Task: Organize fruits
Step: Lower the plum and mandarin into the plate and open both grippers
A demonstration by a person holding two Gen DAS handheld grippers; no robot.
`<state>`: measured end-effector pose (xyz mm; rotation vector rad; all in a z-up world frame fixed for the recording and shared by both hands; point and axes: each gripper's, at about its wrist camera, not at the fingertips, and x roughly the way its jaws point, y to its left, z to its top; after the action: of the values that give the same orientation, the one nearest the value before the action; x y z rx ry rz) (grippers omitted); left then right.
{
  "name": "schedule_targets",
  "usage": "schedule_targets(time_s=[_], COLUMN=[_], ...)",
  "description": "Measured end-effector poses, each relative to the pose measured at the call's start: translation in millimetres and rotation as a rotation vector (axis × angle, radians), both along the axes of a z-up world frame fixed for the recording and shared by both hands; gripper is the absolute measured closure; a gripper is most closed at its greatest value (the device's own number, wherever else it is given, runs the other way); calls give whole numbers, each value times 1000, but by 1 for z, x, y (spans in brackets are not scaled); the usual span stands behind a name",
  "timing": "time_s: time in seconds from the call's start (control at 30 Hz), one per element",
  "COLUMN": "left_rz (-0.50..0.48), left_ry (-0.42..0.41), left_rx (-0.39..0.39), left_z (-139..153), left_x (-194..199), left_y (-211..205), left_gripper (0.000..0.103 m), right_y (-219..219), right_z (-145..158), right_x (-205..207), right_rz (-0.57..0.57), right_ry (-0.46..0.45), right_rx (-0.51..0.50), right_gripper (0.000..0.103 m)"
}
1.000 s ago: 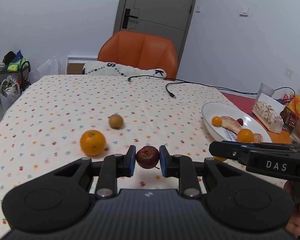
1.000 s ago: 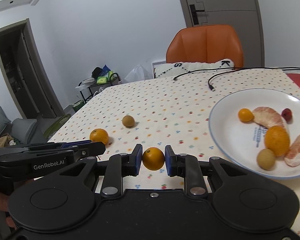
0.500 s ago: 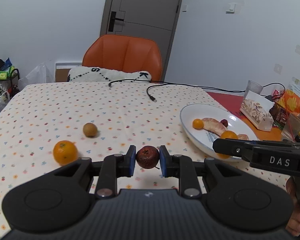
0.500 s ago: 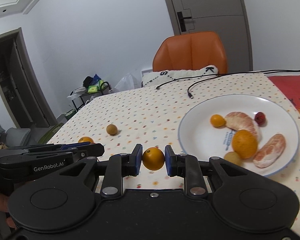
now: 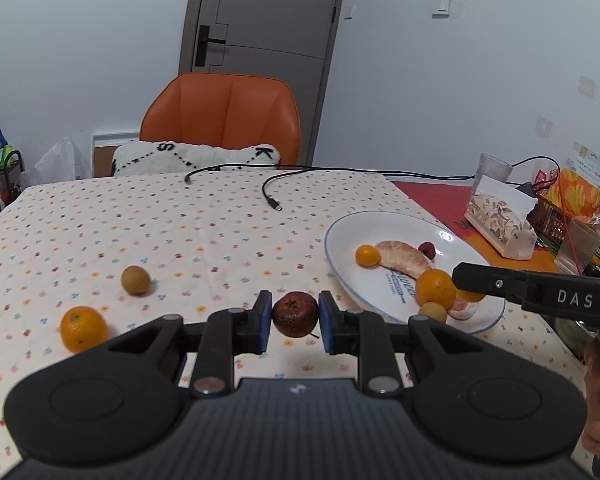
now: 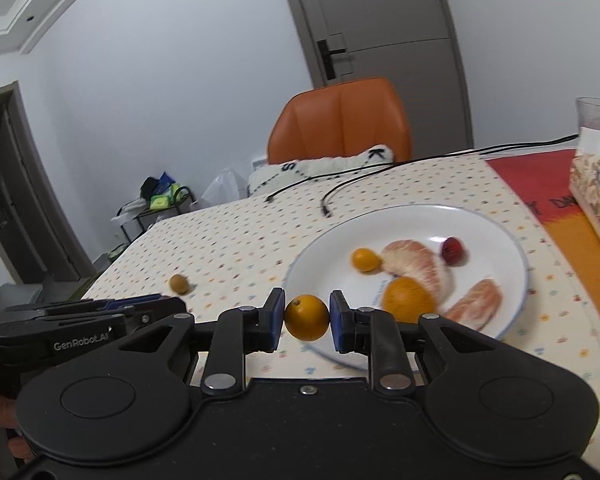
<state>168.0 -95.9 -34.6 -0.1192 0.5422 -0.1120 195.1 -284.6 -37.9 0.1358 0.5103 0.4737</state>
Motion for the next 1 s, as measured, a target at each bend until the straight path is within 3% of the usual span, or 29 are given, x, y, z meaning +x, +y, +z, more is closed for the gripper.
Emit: schedule_targets(time_s=[1.0], left_rz=[-75], left_ry=[29], left_rx=[2], left_z=[-1], left_x=[57], left_y=[-53], left_gripper=[76], right_y=[-51], right_z=[-3], right_x=[37], right_rz=[-100], right_ry=[8], right_rx=[25], right_gripper=[80])
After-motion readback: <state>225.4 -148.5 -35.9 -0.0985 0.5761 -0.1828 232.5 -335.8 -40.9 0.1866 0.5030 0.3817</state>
